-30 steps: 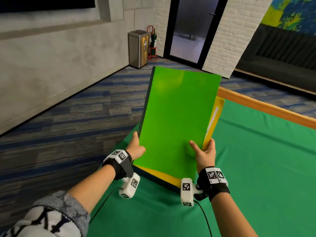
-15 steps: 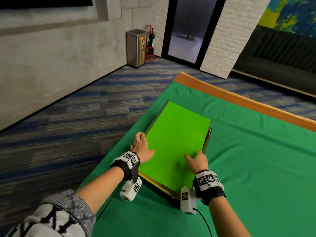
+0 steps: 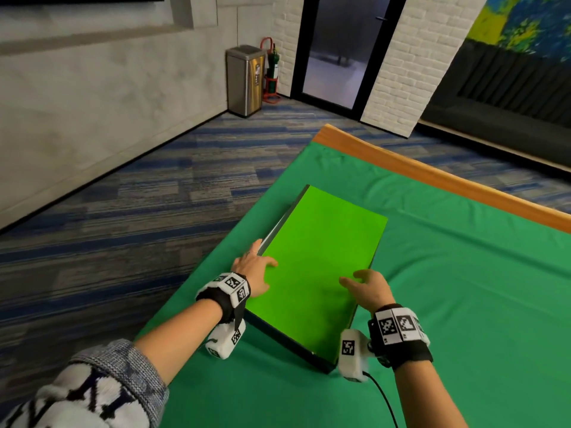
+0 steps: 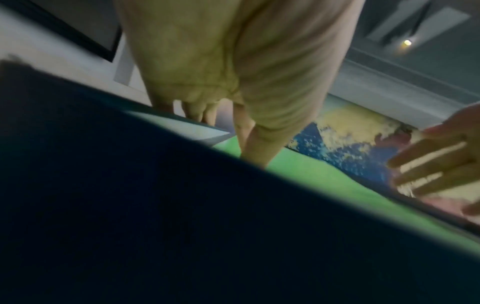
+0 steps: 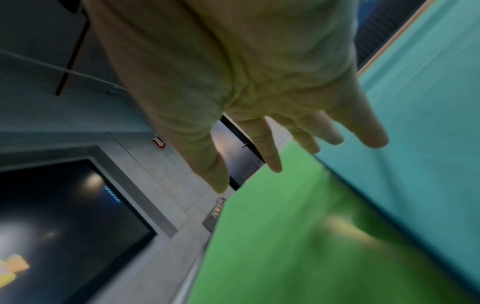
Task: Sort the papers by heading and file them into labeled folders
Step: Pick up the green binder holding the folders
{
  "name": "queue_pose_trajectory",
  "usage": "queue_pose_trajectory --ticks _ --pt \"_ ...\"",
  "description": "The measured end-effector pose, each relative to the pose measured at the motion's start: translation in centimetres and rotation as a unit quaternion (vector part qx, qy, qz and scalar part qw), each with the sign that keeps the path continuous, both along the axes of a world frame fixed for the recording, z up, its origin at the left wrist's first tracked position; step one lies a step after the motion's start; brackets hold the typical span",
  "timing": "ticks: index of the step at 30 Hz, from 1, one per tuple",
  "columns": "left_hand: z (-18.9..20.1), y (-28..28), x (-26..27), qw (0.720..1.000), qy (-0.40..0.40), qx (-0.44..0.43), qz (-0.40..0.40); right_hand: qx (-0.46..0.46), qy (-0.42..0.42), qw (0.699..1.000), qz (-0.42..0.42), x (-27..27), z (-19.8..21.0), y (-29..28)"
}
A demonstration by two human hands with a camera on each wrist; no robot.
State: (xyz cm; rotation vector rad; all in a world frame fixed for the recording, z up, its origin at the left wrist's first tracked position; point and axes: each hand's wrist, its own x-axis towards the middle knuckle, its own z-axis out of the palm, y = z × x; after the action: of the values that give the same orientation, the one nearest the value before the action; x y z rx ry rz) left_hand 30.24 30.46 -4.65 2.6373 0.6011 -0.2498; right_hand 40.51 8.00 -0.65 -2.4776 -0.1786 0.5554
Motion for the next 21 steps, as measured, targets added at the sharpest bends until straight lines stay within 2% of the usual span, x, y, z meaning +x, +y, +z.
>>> queue_pose_trajectory --ticks 3,5,8,10,13,14,16,18,21 --pt "-0.2 -0.4 0.3 0.998 0.028 0.061 -0.008 -0.054 0.073 0.994 0.060 -0.6 -0.8 -0.2" --pt "0.2 -0.1 0.6 0.996 0.061 0.068 -0.005 -0.068 0.105 0.988 0.093 -1.2 -1.2 -0.1" --pt "0.9 0.1 0.6 0.988 0.137 0.067 -0.019 -0.059 0.119 0.984 0.118 -1.6 -1.3 -0.2" --pt "0.9 0.0 0.3 0.980 0.164 0.100 -0.047 -0.058 0.116 0.983 0.128 -1.6 -1.6 -0.4" --pt "0.3 -0.3 -0.8 0.971 0.106 0.175 -0.121 -0.138 0.068 0.973 0.173 -2.0 -1.7 -0.3" --pt "0.1 -0.5 -1.1 0.968 0.084 0.176 -0.161 -0.179 0.060 0.963 0.193 -2.3 -1.8 -0.2" --pt "-0.4 -1.0 -1.7 0.964 0.083 0.123 -0.219 -0.240 0.064 0.940 0.234 -3.0 -2.1 -0.1" --pt "-0.6 -1.4 -2.0 0.968 0.110 0.061 -0.215 -0.279 0.063 0.921 0.264 -3.7 -2.7 -0.1" --pt "-0.4 -1.9 -2.2 0.970 0.119 0.064 -0.201 -0.301 0.028 0.914 0.270 -4.2 -3.3 -0.5"
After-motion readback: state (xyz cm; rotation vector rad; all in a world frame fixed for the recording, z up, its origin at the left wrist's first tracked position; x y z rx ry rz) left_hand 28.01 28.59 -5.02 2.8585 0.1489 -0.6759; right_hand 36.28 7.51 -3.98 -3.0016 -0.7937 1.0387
